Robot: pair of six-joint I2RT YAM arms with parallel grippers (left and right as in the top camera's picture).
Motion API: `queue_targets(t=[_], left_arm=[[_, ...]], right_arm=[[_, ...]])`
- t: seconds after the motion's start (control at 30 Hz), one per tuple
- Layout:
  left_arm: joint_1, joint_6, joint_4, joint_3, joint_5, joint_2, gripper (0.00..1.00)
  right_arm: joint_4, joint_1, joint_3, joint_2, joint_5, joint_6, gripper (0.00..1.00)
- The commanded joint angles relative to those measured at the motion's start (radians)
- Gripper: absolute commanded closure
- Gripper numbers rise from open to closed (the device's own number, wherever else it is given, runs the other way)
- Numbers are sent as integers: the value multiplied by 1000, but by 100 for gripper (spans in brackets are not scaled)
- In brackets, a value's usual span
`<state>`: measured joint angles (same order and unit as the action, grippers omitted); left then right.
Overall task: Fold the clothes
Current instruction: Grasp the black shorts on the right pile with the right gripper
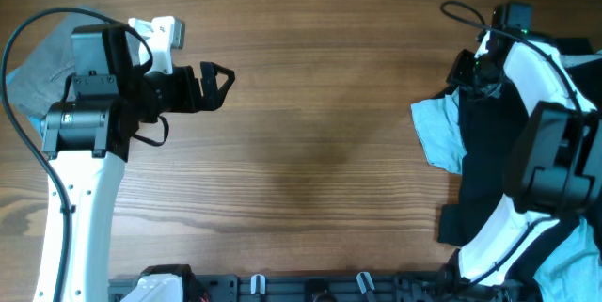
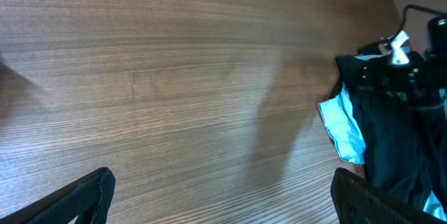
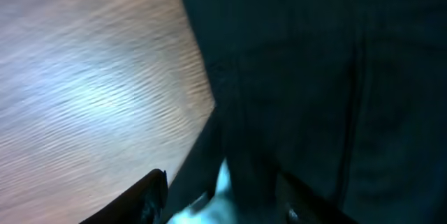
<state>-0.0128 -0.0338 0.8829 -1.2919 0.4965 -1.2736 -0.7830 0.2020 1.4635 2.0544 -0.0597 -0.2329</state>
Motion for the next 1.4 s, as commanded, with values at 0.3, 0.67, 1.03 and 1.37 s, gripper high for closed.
queue_targets(t=[0.3,0.67,1.03,1.37], left_arm=[[5,-5,6,-20,19,1,0],[5,-5,24,-20,20,1,0],[5,-5,25,-20,20,1,0],[5,-5,25,-20,19,1,0]], right_arm=[[63,-2,12,57,87,-58,96],[16,54,12,-189,61,-1,96],[-22,54,12,-229,61,23,96],[53,31,7,-71,-63,29,44]])
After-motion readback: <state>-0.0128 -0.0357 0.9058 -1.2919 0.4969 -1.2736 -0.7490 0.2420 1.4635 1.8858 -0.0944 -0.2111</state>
